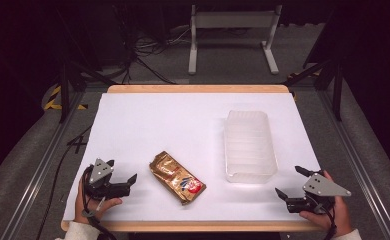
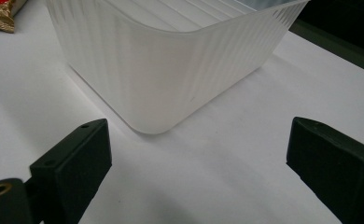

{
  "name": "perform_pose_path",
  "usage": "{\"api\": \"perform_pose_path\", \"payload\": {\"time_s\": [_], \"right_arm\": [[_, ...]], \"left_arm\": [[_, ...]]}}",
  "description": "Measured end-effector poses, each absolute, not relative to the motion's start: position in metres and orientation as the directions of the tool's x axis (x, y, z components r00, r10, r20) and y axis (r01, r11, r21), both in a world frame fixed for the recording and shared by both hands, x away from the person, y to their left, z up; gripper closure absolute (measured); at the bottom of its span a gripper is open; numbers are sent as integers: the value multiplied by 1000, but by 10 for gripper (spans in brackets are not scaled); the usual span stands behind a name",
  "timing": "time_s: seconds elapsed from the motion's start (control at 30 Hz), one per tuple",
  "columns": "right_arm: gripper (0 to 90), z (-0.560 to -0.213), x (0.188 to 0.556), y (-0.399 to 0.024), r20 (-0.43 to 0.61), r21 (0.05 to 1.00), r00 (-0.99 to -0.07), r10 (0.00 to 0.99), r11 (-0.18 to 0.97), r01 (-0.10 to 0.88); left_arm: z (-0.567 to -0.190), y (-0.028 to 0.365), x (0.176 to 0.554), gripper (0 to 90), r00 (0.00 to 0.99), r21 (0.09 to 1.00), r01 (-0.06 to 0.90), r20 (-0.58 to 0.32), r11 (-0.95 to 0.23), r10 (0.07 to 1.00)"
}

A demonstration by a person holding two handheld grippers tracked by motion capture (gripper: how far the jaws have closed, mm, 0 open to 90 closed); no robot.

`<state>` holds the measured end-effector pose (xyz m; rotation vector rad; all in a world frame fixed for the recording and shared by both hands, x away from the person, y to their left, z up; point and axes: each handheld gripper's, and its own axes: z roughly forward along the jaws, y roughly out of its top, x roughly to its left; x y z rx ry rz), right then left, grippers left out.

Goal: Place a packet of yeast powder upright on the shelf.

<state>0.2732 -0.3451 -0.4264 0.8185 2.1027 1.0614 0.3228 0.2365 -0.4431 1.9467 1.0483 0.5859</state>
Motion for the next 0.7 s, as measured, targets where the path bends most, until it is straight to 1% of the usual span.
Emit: {"api": "perform_pose_path", "payload": {"time_s": [0.2,0.33,0.57,0.7], "right_arm": [[74,-426,273,-345,-258,844,-605,753,481,238],[74,-427,273,-345,-258,841,-605,754,483,243],[74,-427,273,-344,-263,840,-606,751,487,239],[74,-427,273,-344,-264,838,-606,750,489,240]], "left_arm": [[-444,235,324,68,555,834,454,12,-315,832],[-445,234,328,74,567,833,466,-23,-298,824],[-444,227,332,81,576,831,475,-45,-289,817],[-443,224,338,87,579,828,494,-85,-265,811]]}}
